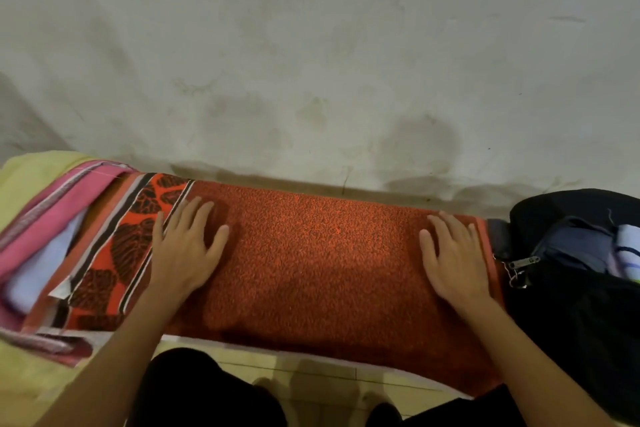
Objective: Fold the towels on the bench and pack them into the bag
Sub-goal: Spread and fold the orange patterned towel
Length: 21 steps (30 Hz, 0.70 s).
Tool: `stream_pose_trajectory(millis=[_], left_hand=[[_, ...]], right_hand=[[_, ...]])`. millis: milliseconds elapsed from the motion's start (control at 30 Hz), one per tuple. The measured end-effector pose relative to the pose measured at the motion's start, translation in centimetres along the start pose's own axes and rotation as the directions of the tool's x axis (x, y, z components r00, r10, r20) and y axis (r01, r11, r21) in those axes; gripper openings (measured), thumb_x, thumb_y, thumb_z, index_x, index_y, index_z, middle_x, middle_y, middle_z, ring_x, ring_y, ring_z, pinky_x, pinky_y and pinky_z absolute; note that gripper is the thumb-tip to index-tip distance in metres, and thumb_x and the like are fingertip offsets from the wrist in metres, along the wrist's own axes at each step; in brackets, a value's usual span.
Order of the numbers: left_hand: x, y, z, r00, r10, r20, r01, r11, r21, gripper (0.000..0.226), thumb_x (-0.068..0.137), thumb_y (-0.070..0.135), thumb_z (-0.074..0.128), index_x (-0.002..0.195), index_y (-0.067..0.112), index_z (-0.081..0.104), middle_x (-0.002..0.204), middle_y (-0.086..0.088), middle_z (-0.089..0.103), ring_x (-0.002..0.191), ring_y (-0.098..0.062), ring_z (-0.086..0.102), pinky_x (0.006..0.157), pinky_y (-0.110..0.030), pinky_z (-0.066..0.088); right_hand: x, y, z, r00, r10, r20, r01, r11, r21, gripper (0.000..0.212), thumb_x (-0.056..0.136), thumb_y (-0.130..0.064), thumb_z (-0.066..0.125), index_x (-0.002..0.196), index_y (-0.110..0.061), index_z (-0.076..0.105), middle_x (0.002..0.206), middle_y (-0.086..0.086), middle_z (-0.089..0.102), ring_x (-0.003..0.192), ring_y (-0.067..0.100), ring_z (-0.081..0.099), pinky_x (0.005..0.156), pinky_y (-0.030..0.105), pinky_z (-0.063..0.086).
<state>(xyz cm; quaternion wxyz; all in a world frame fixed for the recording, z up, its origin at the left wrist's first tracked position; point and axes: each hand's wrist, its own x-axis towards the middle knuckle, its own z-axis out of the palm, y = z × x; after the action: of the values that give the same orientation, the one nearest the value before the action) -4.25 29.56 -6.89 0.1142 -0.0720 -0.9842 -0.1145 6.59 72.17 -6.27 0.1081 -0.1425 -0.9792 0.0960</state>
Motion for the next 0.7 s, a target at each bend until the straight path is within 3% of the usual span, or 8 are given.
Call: stream_pose_trajectory(millis=[100,200,267,433,567,700], left_hand=[[-4.6,-1.6,-0.9,0.994,-0.105,-0.015,0.105,0.994,0.019,0.069,0.089,0.059,0.033,0.141,0.018,0.049,0.152,-0.007,0.042,0.145,-0.026,0.03,0.117,-0.054,0.01],[-6.4,-3.2,-0.9,0.952,-0.301,0.047,0.303,0.953,-0.029,0.077,0.086,0.066,0.026,0.149,0.024,0.037,0.16,-0.004,0.029,0.15,-0.026,0.016,0.117,-0.058,0.003],[-7.0,-3.4,-0.8,0.93,-0.355,0.094,0.357,0.934,-0.006,0.08,0.085,0.068,0.02,0.152,0.026,0.031,0.162,-0.002,0.024,0.151,-0.026,0.01,0.118,-0.059,-0.001],[-6.9,-3.8,-0.8,0.914,-0.38,0.144,0.375,0.925,0.06,0.074,0.087,0.067,0.016,0.154,0.035,0.022,0.164,0.005,0.016,0.152,-0.021,0.002,0.114,-0.064,-0.007],[-7.0,-4.5,-1.1,0.914,-0.367,0.171,0.363,0.93,0.056,0.068,0.09,0.067,0.017,0.153,0.041,0.019,0.164,0.009,0.013,0.152,-0.019,0.001,0.111,-0.067,-0.01],[-7.0,-5.3,-1.4,0.915,-0.342,0.215,0.34,0.939,0.049,0.068,0.092,0.07,0.021,0.154,0.042,0.016,0.165,0.008,0.009,0.152,-0.02,-0.003,0.111,-0.066,-0.011]], right_hand=[[-5.6,-1.7,0.1,0.996,-0.027,0.087,0.025,1.0,0.016,0.067,0.099,-0.056,0.018,0.15,-0.019,0.042,0.159,0.004,0.033,0.151,0.02,0.02,0.125,0.042,0.006],[-8.2,-1.9,0.5,0.985,0.061,0.164,-0.062,0.998,0.005,0.077,0.094,-0.065,0.008,0.156,-0.024,0.027,0.165,0.005,0.017,0.153,0.018,0.004,0.125,0.043,0.0],[-8.8,-2.0,0.4,0.98,0.106,0.171,-0.106,0.994,-0.012,0.081,0.092,-0.068,0.006,0.157,-0.023,0.022,0.165,0.009,0.012,0.154,0.02,0.001,0.124,0.044,-0.002],[-9.1,-1.4,-0.1,0.98,0.086,0.177,-0.088,0.996,0.005,0.081,0.091,-0.073,0.005,0.157,-0.028,0.021,0.166,0.003,0.01,0.153,0.015,-0.001,0.125,0.04,-0.003],[-9.2,-0.1,-0.3,0.97,0.044,0.239,-0.028,0.997,-0.071,0.078,0.09,-0.075,0.001,0.158,-0.036,0.005,0.166,-0.003,-0.001,0.152,0.013,-0.01,0.124,0.037,-0.007],[-9.1,0.9,-0.4,0.959,0.086,0.271,-0.055,0.992,-0.117,0.079,0.089,-0.079,0.0,0.156,-0.039,-0.007,0.165,0.002,-0.01,0.152,0.019,-0.014,0.124,0.039,-0.008]])
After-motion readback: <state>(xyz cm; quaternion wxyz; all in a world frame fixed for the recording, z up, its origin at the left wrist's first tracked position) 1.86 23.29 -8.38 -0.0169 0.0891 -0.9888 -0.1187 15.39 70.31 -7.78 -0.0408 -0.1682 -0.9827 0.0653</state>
